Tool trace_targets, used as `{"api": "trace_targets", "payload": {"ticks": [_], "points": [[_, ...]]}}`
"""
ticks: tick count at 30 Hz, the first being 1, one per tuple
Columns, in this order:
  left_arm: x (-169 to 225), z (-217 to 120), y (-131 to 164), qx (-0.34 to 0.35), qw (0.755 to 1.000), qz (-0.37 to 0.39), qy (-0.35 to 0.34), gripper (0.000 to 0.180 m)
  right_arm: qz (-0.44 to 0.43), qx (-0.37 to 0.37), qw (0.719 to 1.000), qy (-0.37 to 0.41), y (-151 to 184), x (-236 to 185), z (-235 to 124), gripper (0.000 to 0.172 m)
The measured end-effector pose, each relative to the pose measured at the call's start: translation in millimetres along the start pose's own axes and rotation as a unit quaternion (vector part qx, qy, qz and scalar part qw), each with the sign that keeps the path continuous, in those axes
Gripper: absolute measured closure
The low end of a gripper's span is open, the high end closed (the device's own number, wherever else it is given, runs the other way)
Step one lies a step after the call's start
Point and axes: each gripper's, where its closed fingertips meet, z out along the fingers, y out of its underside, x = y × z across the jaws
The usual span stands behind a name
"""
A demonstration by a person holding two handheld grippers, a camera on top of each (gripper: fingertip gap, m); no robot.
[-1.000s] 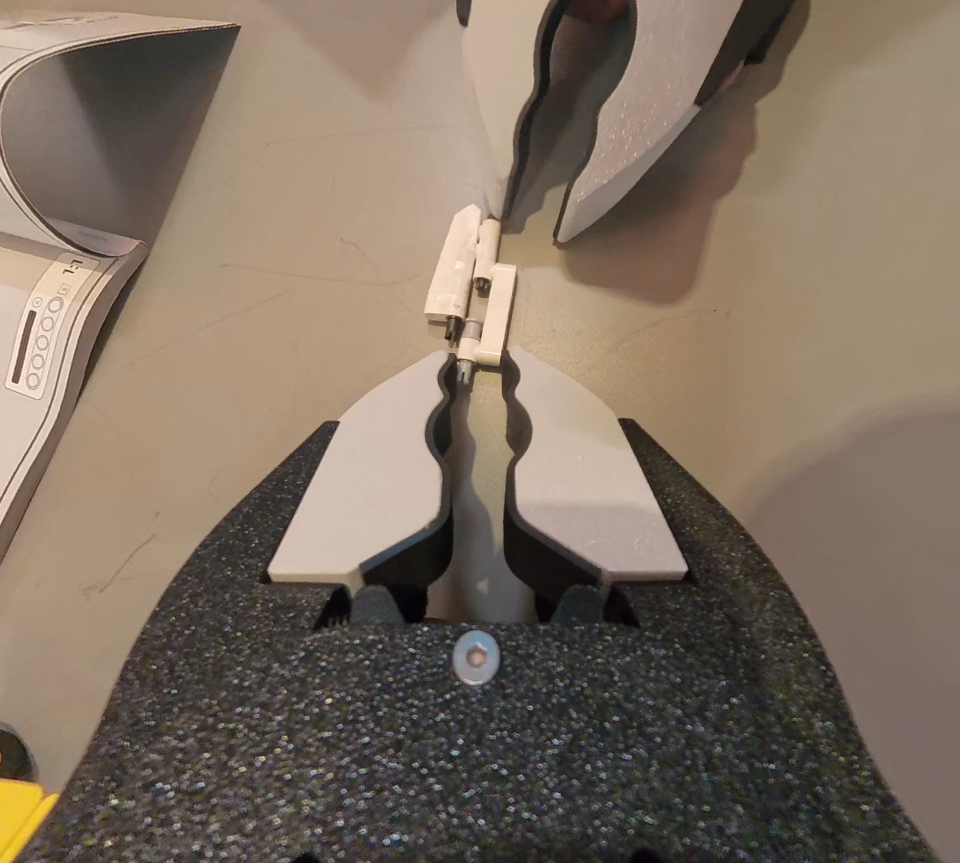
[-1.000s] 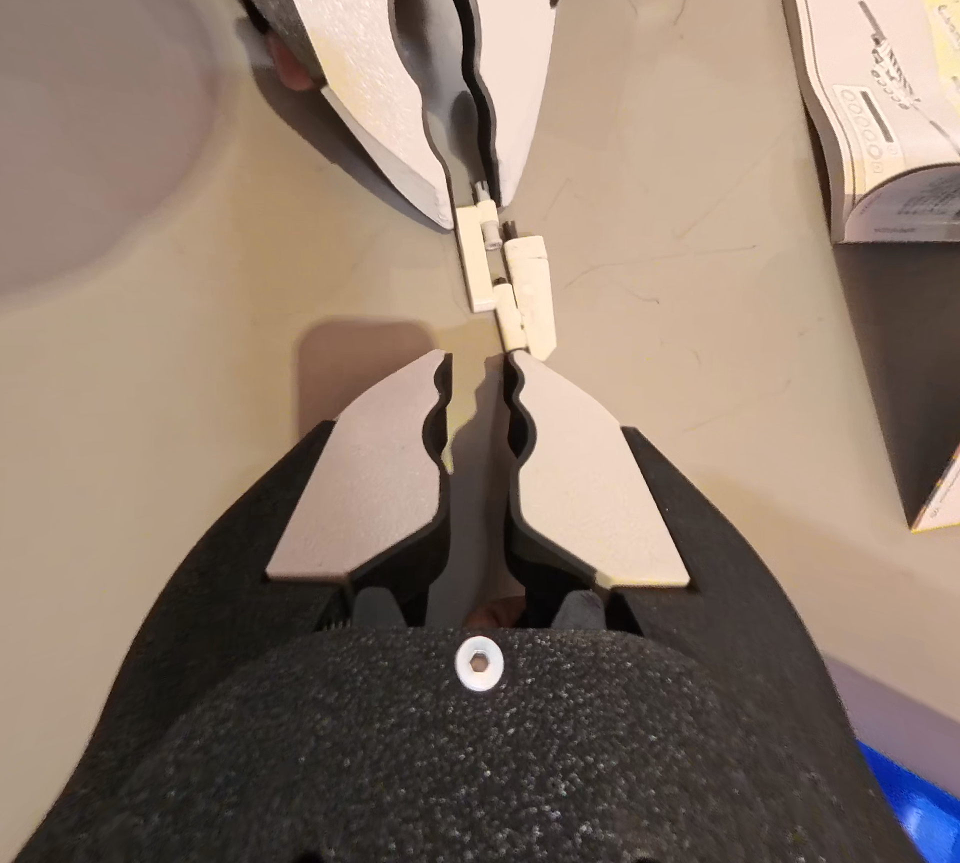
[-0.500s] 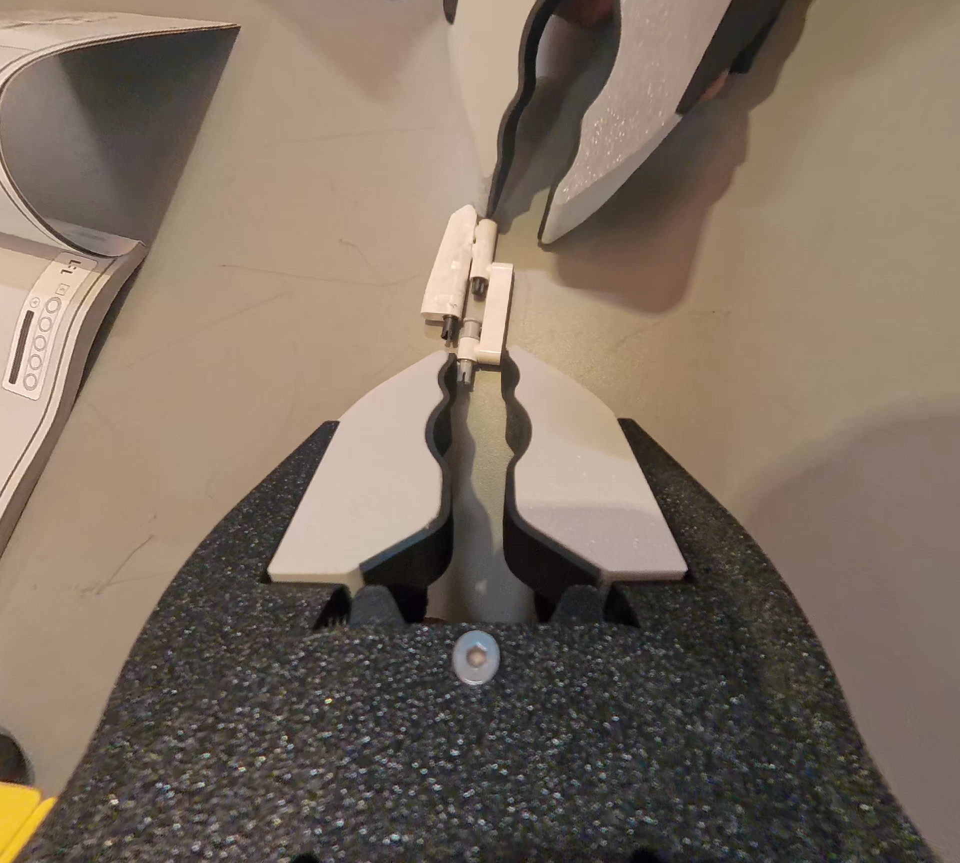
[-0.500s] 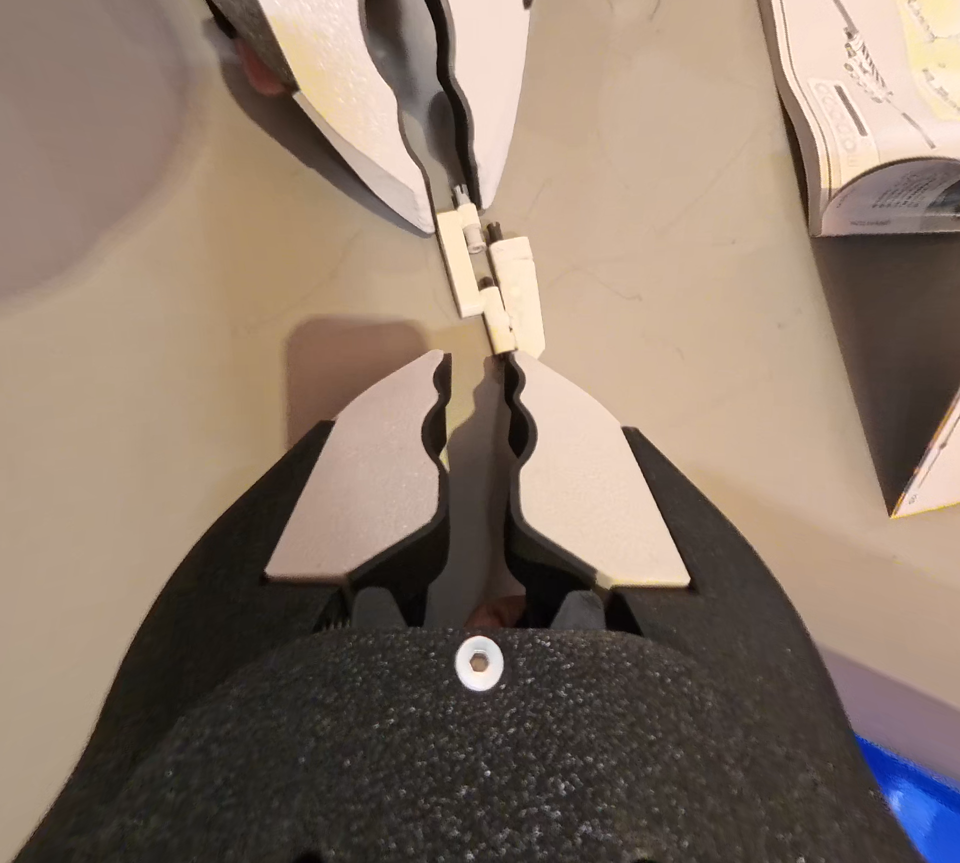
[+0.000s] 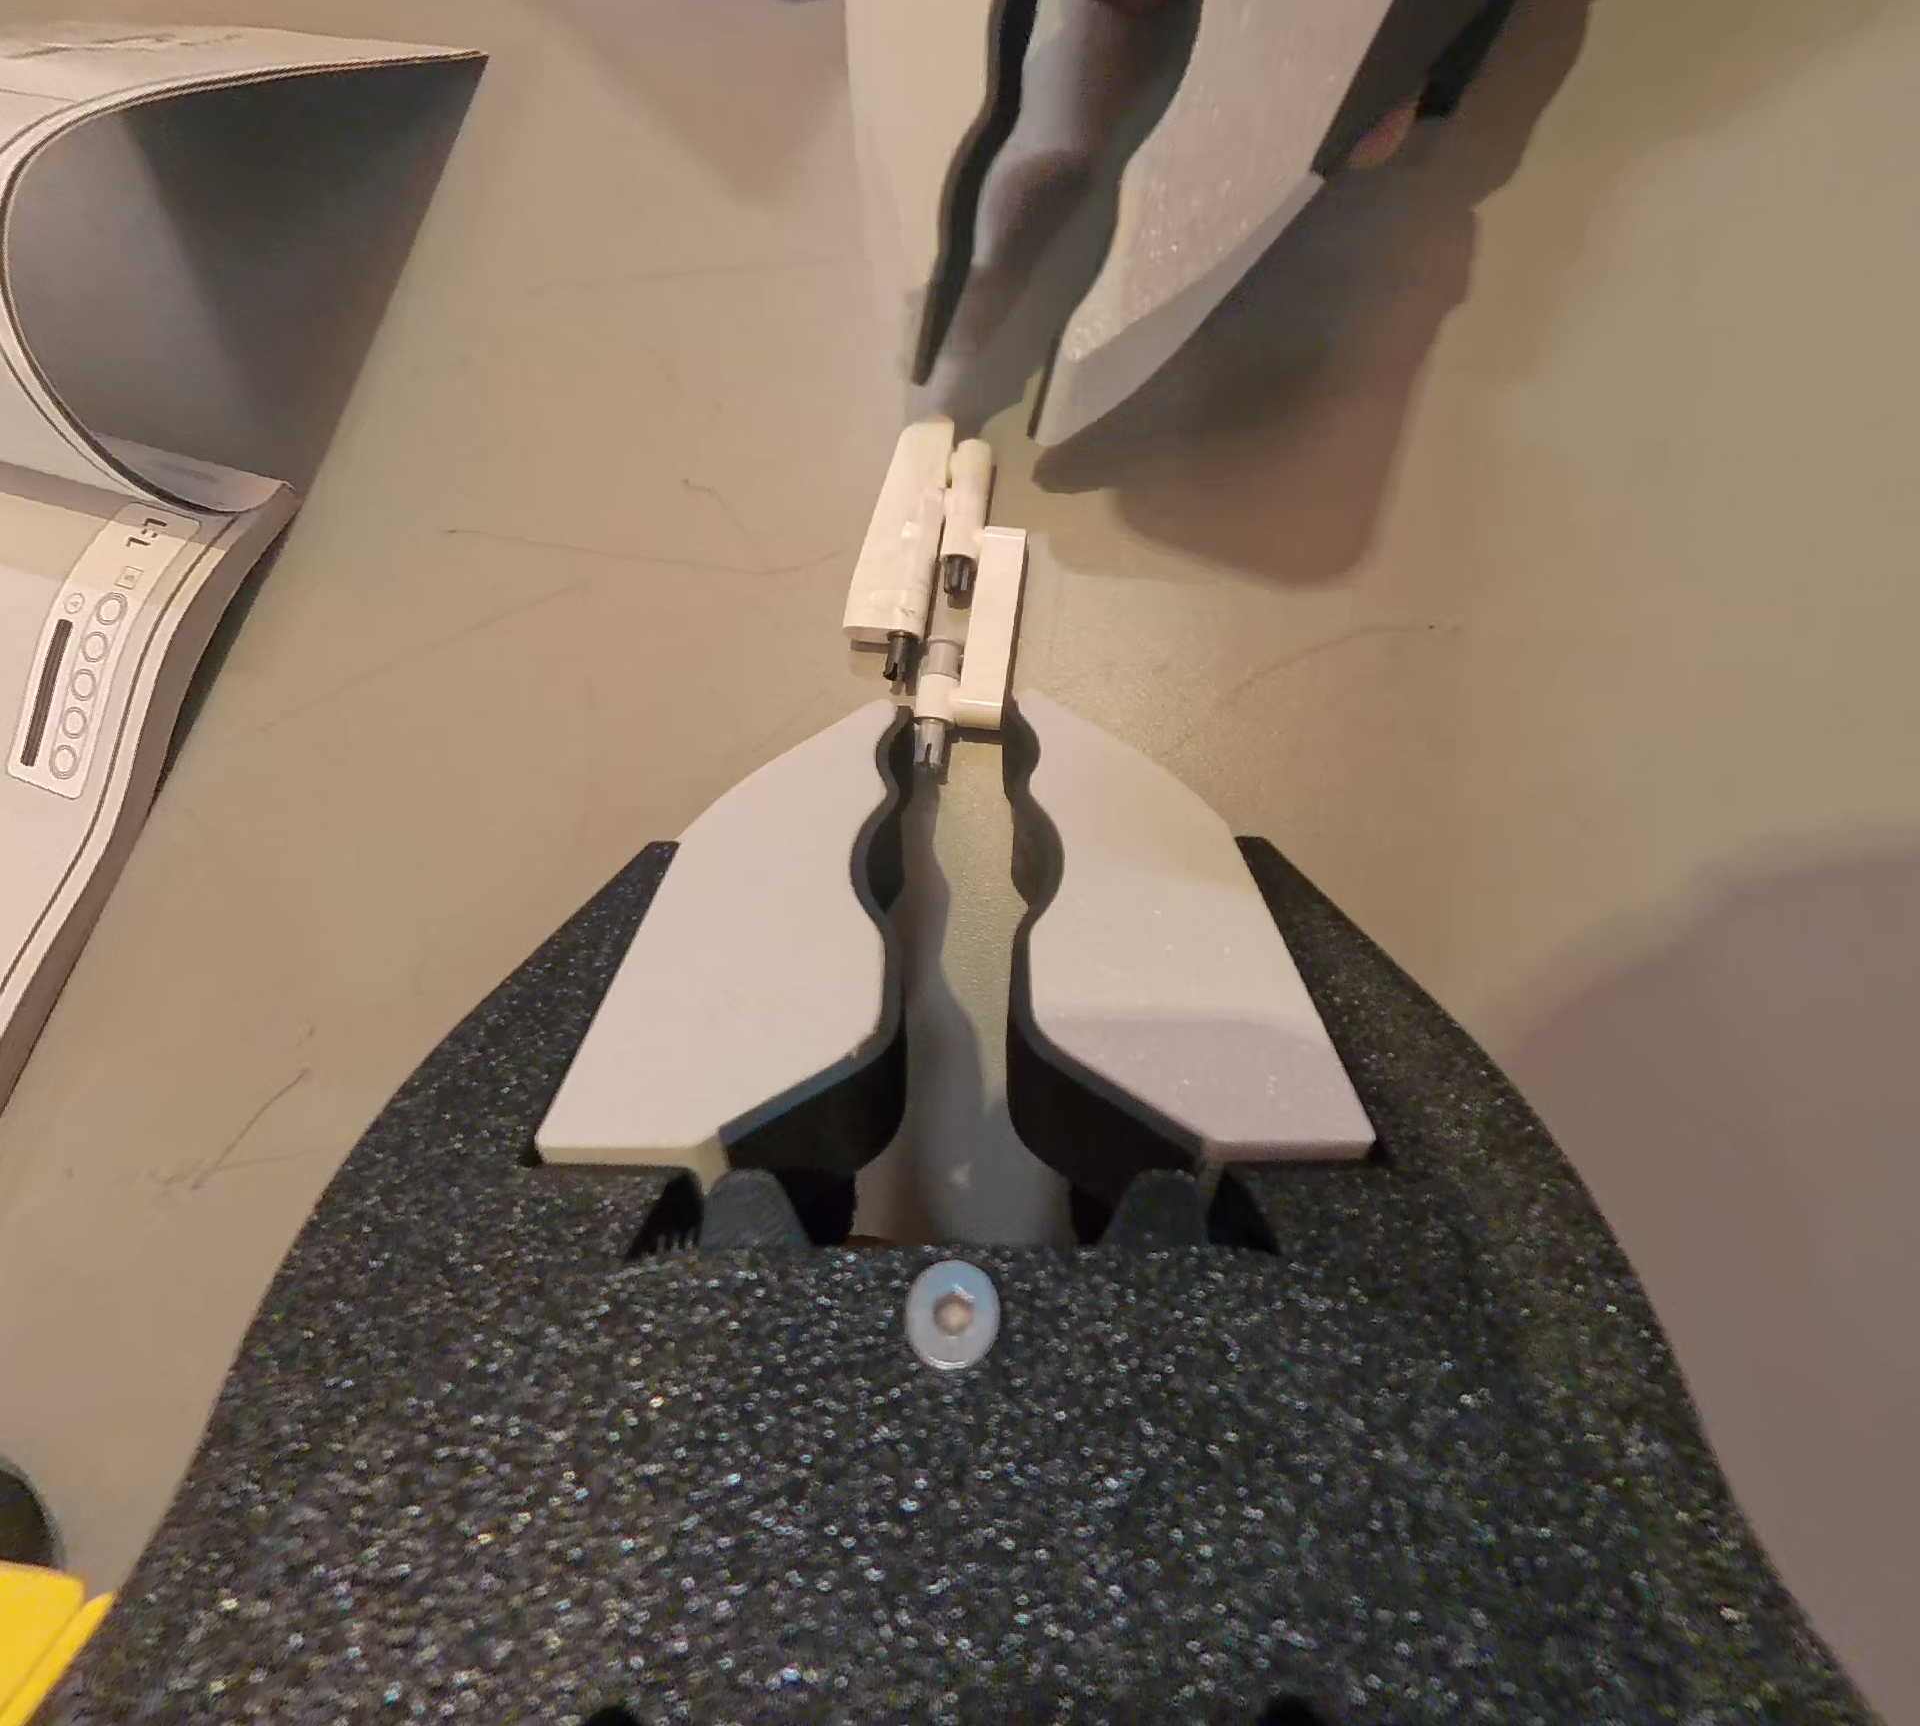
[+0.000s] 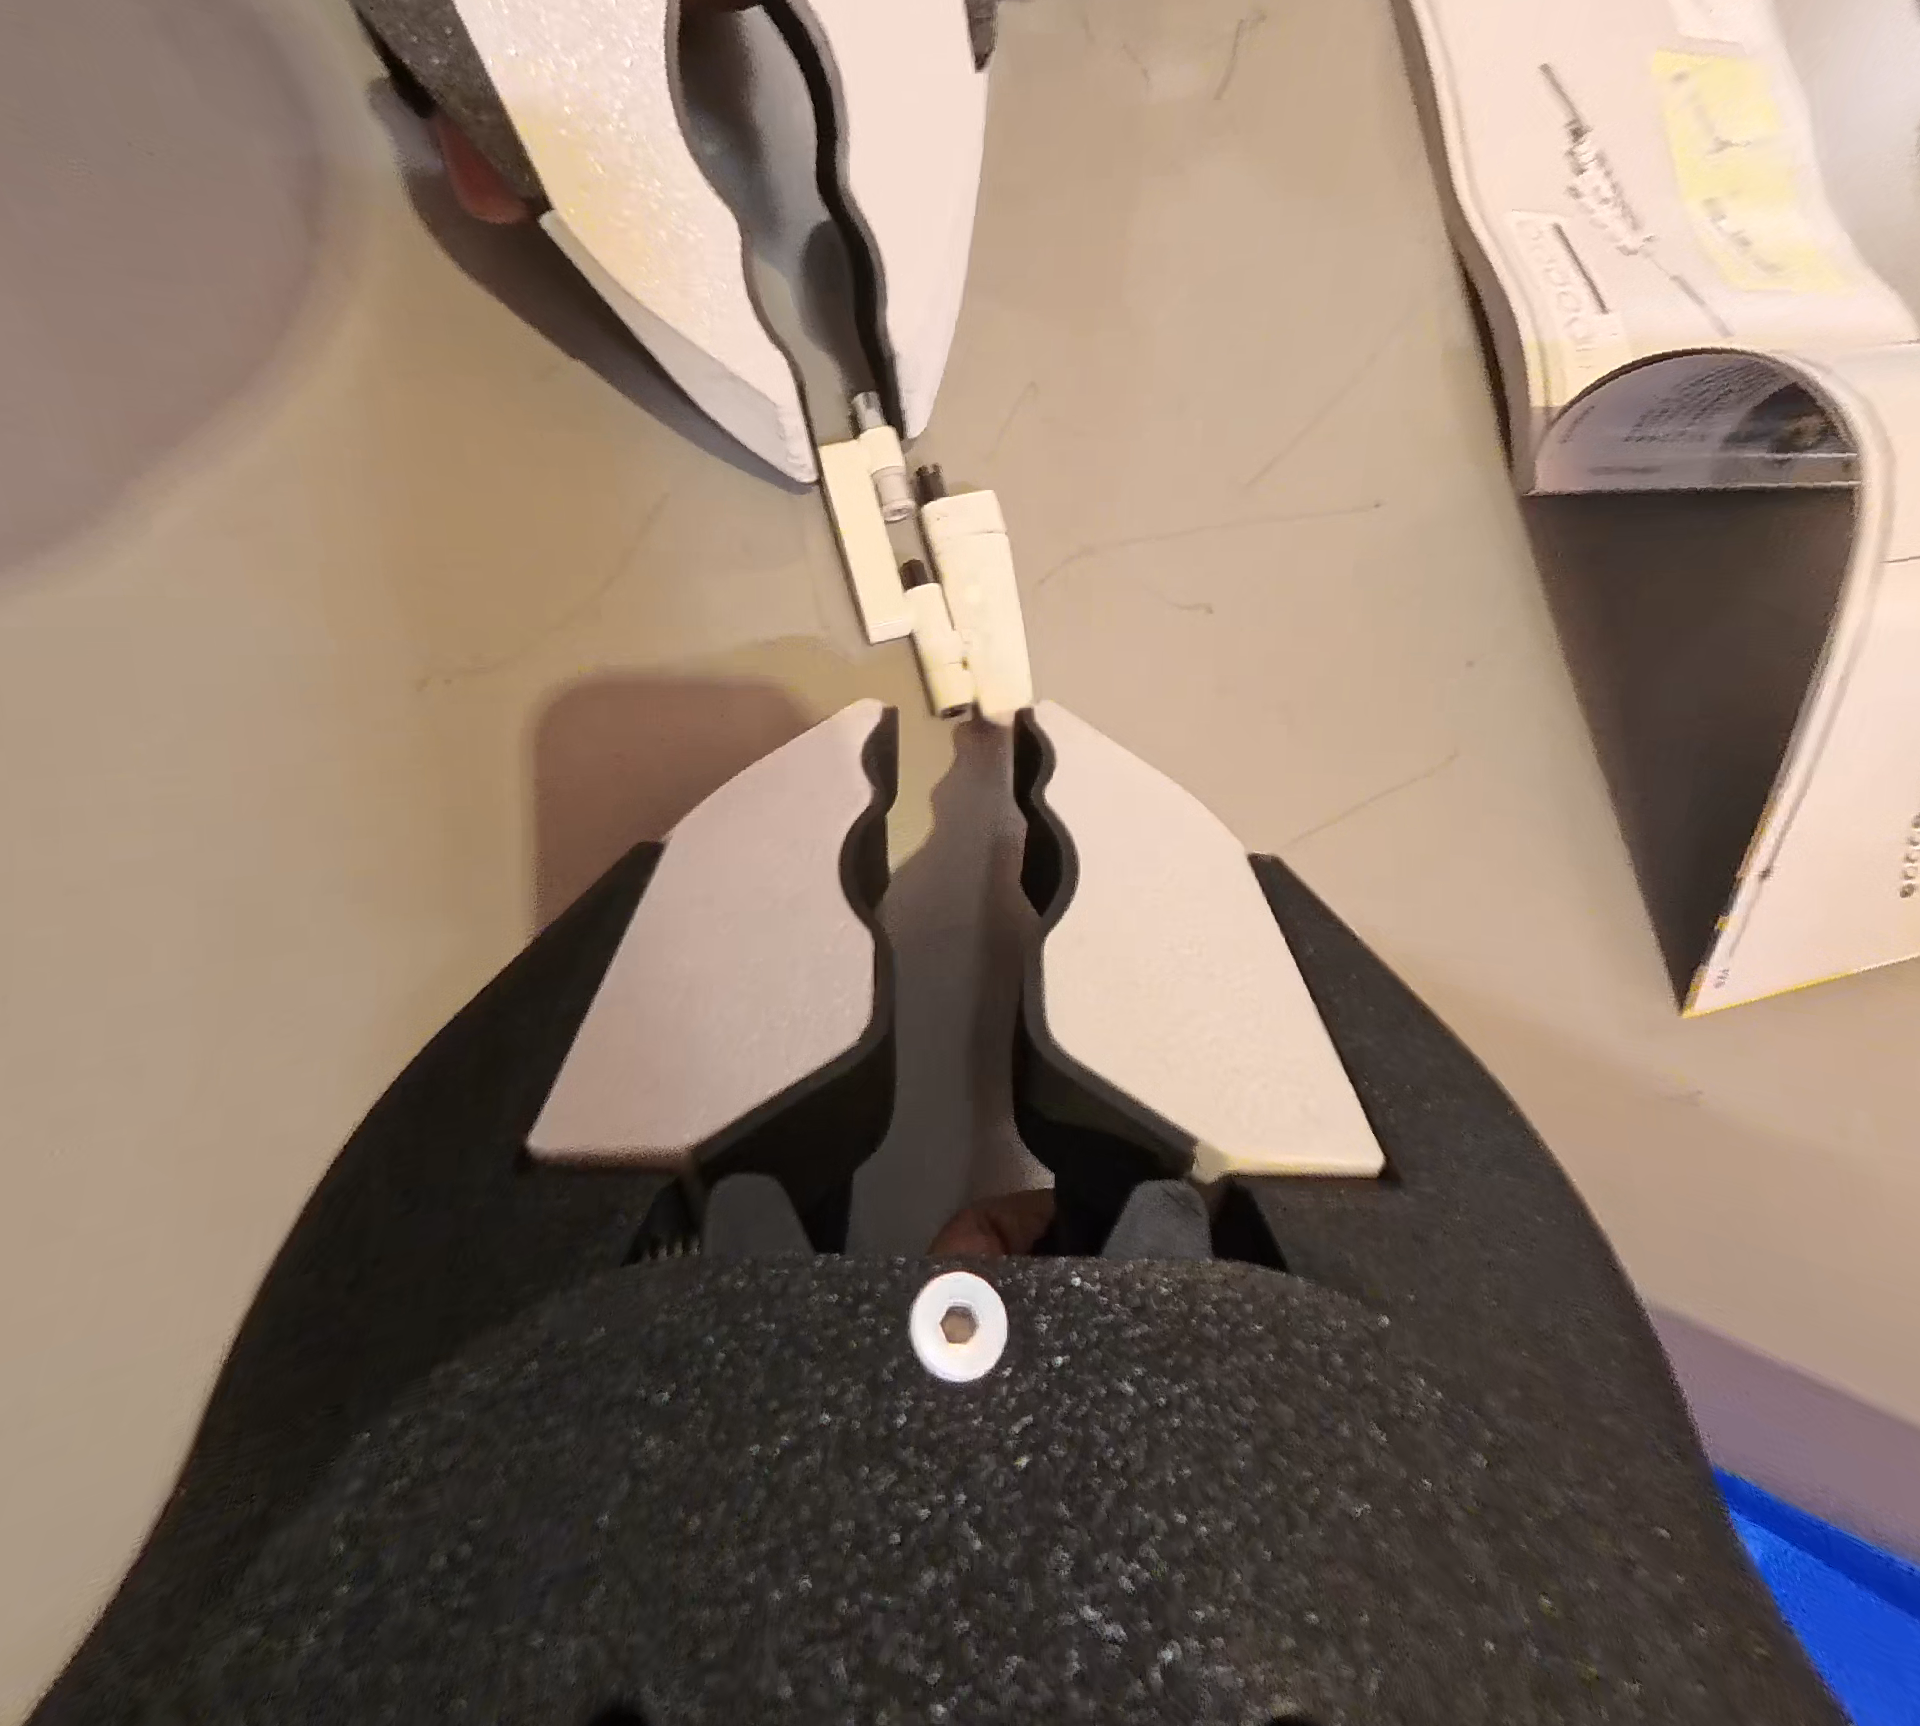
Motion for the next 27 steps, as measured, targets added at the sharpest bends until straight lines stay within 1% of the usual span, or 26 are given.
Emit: {"api": "trace_targets", "payload": {"ticks": [2,8,10,16,17,18,21,27], "points": [[0.0,0.0,0.0,0.0,1.0,0.0,0.0,0.164,-0.008,0.003,1.0,0.018,1.1,6.8,2.0,0.149],[0.0,0.2,-0.4,0.003,1.0,-0.002,0.004,0.165,-0.011,0.015,1.0,0.0,-2.5,8.1,9.0,0.147],[-0.1,0.1,-0.6,0.003,1.0,-0.002,0.004,0.164,-0.008,0.012,1.0,-0.017,-2.9,4.6,10.6,0.154],[-1.1,-0.3,-0.4,0.004,1.0,0.002,-0.001,0.164,-0.022,0.02,0.999,-0.02,-4.9,1.6,10.4,0.16],[-1.3,-0.3,-0.6,0.004,1.0,0.003,-0.002,0.164,-0.027,0.023,0.999,-0.021,-5.7,0.6,10.0,0.163],[-1.3,-0.4,-0.8,0.005,1.0,0.005,-0.002,0.164,-0.029,0.027,0.999,-0.022,-6.6,-0.4,9.6,0.172],[-1.3,-0.5,-0.7,0.006,1.0,0.004,-0.002,0.164,-0.028,0.025,0.999,-0.021,-6.3,-0.1,9.8,0.172],[-2.8,-0.8,-0.5,0.006,1.0,0.005,-0.005,0.164,-0.027,0.025,0.999,-0.018,-4.3,0.5,8.0,0.164]]}}
